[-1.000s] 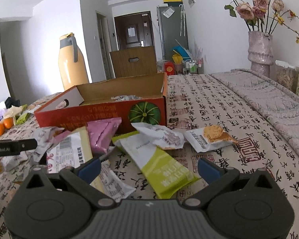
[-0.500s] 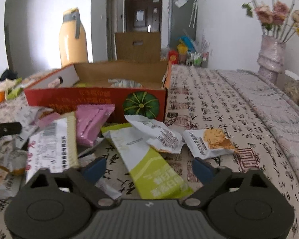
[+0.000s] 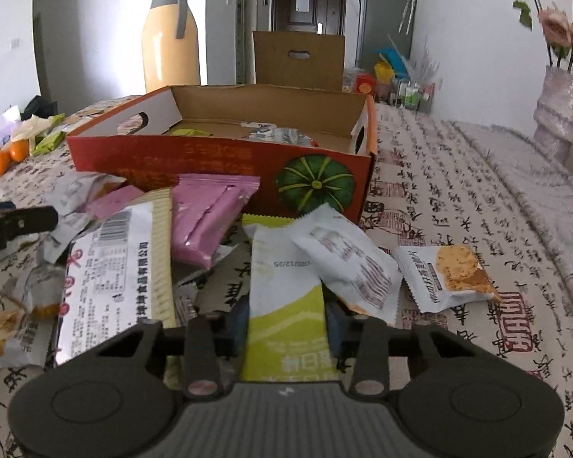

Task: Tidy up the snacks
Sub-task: 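Move both tools back to the pile and grasp a green-and-white bar with the right tool, then grasp a white wrapped pastry with the left tool while the right tool holds the bar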

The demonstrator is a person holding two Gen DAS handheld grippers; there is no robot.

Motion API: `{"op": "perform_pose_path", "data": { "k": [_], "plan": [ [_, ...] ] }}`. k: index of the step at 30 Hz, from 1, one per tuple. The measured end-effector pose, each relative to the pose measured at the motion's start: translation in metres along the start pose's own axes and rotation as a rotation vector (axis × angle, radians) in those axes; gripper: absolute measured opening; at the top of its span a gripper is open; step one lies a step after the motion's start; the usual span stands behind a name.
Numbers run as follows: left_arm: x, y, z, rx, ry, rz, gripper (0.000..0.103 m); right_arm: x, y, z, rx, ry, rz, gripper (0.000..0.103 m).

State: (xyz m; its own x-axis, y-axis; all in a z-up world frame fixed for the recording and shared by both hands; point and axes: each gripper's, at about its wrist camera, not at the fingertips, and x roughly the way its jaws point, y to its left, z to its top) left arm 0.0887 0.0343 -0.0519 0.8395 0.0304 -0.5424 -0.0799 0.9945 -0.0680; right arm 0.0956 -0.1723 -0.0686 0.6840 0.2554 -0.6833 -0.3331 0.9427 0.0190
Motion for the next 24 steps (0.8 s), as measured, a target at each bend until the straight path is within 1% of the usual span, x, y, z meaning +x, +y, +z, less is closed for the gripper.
{"op": "perform_pose_path", "data": {
  "k": [5,11,14,16,19,21,24],
  "plan": [
    [-0.001,0.001,0.000,-0.004,-0.002,-0.002,0.103,-0.013,0.006,-0.006,0.018,-0.045,-0.011,0.035],
    [-0.005,0.003,0.004,-0.020,0.006,-0.017,0.103,-0.041,0.003,-0.008,0.139,-0.173,-0.001,0.035],
    [-0.010,0.005,0.009,-0.027,0.017,-0.041,0.103,-0.054,0.005,-0.009,0.172,-0.231,0.007,0.035],
    [-0.014,0.004,0.012,-0.035,0.024,-0.065,0.103,-0.059,0.007,-0.009,0.172,-0.248,0.018,0.035],
    [-0.017,-0.001,0.016,-0.037,0.042,-0.079,0.103,-0.064,0.009,-0.009,0.172,-0.259,0.022,0.035],
    [-0.017,-0.006,0.017,-0.035,0.068,-0.094,0.103,-0.067,0.009,-0.012,0.180,-0.264,0.028,0.035],
    [-0.012,-0.015,0.015,-0.021,0.116,-0.091,0.103,-0.069,0.010,-0.016,0.185,-0.265,0.034,0.035]
  ]
}}
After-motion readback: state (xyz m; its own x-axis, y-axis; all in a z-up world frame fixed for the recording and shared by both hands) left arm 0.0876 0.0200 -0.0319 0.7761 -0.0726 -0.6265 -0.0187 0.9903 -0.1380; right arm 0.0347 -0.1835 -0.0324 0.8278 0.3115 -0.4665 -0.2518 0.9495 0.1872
